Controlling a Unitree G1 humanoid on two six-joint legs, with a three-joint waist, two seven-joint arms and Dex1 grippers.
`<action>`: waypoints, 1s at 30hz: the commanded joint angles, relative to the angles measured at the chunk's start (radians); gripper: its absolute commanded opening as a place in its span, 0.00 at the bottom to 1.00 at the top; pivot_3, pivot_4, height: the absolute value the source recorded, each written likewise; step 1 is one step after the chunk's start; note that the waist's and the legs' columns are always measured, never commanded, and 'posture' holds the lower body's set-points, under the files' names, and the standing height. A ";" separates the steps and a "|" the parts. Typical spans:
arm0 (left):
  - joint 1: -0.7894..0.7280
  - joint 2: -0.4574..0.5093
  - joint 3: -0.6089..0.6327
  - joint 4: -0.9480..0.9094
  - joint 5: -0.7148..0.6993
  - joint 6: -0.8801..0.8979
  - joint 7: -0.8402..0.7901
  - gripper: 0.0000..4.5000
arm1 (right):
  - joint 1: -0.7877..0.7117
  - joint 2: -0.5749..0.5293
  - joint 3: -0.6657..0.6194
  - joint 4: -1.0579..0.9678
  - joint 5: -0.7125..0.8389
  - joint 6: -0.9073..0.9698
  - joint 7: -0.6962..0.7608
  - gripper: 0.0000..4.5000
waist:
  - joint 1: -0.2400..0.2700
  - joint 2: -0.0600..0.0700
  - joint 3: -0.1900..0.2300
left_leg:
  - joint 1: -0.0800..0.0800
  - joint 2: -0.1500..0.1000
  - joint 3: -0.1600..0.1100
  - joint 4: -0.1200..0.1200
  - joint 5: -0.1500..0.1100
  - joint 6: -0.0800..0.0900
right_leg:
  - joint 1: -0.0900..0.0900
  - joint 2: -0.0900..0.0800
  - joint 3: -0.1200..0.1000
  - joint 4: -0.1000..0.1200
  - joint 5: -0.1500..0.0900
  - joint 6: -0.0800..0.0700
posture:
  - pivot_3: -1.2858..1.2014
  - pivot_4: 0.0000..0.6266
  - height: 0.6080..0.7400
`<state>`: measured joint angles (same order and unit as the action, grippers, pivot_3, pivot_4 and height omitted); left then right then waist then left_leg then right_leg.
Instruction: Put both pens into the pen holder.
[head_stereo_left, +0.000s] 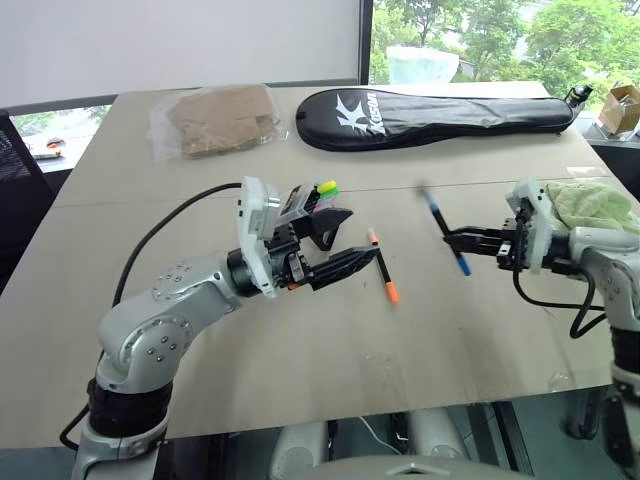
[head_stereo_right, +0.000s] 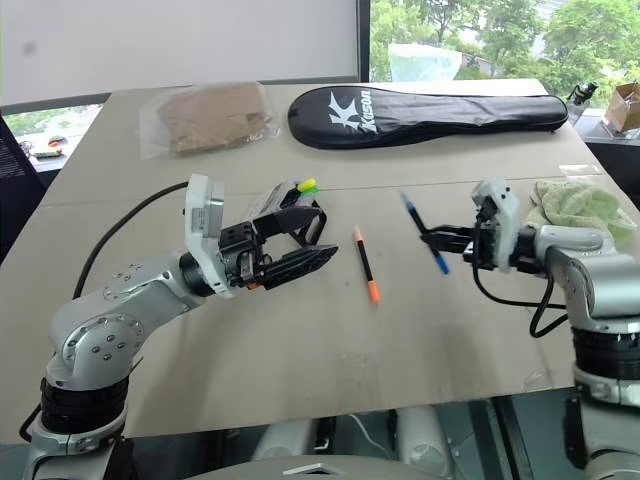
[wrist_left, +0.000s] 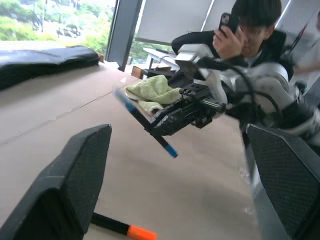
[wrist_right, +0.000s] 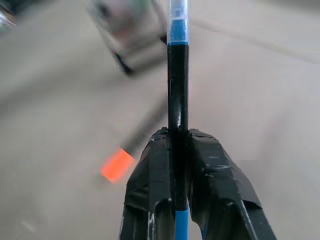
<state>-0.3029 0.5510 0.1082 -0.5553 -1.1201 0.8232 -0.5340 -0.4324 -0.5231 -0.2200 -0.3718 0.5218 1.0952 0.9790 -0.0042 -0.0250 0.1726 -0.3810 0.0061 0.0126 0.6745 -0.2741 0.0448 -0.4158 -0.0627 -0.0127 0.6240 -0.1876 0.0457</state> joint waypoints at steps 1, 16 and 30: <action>-0.025 -0.026 0.009 0.002 -0.078 0.020 0.046 1.00 | 0.011 0.125 -0.040 -0.214 0.150 0.090 -0.150 0.01 | 0.000 0.000 0.000 | 0.000 0.000 0.000 0.000 0.000 0.000 | 0.000 0.000 0.000 0.000 0.000 0.000 | 0.52 0.24 1.00; -0.046 -0.058 -0.009 0.066 -0.076 0.016 -0.013 0.02 | 0.021 0.121 0.143 -0.315 0.278 0.024 -0.267 0.00 | -0.006 0.000 0.000 | 0.000 -0.001 0.001 -0.001 0.000 0.000 | 0.000 0.000 0.000 -0.001 -0.003 -0.004 | 0.52 0.24 1.00; -0.133 0.027 0.020 0.018 0.127 -0.112 -0.049 0.00 | 0.106 -0.137 0.171 -0.262 0.083 -0.263 -0.213 0.88 | -0.001 0.000 0.001 | -0.001 -0.002 0.001 -0.002 0.000 0.000 | 0.000 0.000 0.001 -0.004 -0.005 -0.002 | 0.52 0.24 1.00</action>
<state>-0.3935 0.5518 0.1147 -0.4821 -1.0572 0.7742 -0.5615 -0.3370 -0.6291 -0.0015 -0.6242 0.6214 0.8904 0.7395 -0.0055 -0.0254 0.1732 -0.3820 0.0040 0.0141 0.6726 -0.2742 0.0450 -0.4164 -0.0628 -0.0121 0.6201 -0.1924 0.0445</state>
